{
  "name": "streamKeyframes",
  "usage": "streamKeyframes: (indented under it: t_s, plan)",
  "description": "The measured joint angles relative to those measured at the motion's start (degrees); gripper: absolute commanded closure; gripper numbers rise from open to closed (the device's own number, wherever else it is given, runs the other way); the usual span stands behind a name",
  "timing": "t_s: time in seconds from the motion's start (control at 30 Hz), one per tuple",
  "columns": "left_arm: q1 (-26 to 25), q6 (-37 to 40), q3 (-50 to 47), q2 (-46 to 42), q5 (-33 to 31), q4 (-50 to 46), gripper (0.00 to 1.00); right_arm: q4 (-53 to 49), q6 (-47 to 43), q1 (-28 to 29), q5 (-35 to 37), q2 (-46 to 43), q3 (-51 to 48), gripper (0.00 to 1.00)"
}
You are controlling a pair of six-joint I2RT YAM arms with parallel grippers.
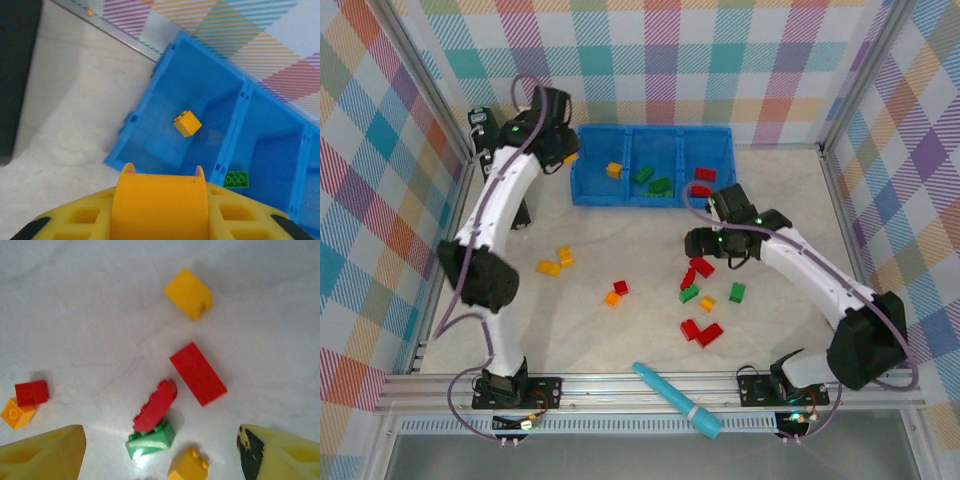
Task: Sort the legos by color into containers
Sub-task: Place the lego in the container.
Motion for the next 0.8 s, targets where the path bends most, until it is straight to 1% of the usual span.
streamKeyframes:
  t_s: [0.07,0.13,0.27,0.4,0.57,0.8]
  plan:
    - [-0.35,0.74,6.23,6.32,-0.35,-0.15,0.81,0.13,1.53,0.28,0.07,-2.82,-3.74,0.19]
    - [-0.37,1.22,10.10,10.86,-0.48,-0.22,0.81,0.57,2.78,0.61,0.04,-4.59,-6.97,0.19]
    - [-0.37,1.51,14.60,17.11,-0.48,0.07,0.80,1.68,4.76,0.76,-0.28,-5.99,-12.46,0.21]
    - [-0.37,1.46,16.06,20.76,-0.59,0.79,0.80,2.23,5.97,0.76,-0.85,-5.95,-14.93,0.22]
    - [-0.37,0.92,16.72,25.31,0.22,2.43,0.79,3.37,7.15,1.36,-1.40,-4.55,-15.19,0.23]
    - [-0.39,-0.46,16.72,31.10,3.02,5.01,0.65,5.05,7.30,2.95,-2.62,0.28,-16.35,0.23]
